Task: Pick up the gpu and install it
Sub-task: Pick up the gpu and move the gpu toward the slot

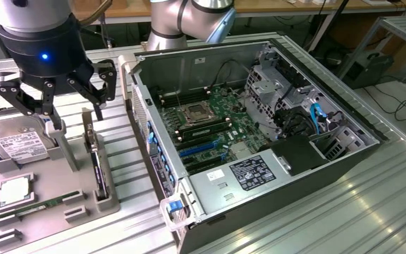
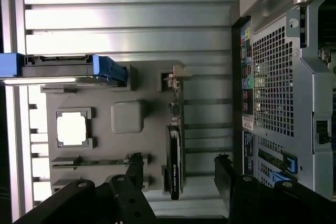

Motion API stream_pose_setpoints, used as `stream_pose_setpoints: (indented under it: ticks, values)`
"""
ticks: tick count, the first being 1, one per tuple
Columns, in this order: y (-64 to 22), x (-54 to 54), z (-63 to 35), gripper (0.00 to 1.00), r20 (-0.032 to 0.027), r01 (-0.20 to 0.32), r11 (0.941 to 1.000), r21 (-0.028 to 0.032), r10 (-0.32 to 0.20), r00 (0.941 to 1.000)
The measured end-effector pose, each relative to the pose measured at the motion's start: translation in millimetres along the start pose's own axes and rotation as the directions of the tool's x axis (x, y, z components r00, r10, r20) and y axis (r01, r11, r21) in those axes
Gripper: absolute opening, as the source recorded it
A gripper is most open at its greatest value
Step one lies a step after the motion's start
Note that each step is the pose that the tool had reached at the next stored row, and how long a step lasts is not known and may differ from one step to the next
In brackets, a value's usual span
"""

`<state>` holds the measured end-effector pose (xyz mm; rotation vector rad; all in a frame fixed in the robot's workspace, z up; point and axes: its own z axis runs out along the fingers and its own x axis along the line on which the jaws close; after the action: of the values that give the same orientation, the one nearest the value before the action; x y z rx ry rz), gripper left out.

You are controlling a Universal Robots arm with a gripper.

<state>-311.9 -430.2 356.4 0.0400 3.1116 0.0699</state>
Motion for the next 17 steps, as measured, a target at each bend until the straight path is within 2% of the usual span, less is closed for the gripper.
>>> stream_pose_setpoints:
  ticks: [17]
  values:
    - [-5.0,0.7,13.0,0.66,0.0,0.0,1.0,0.0,0.0,1.0]
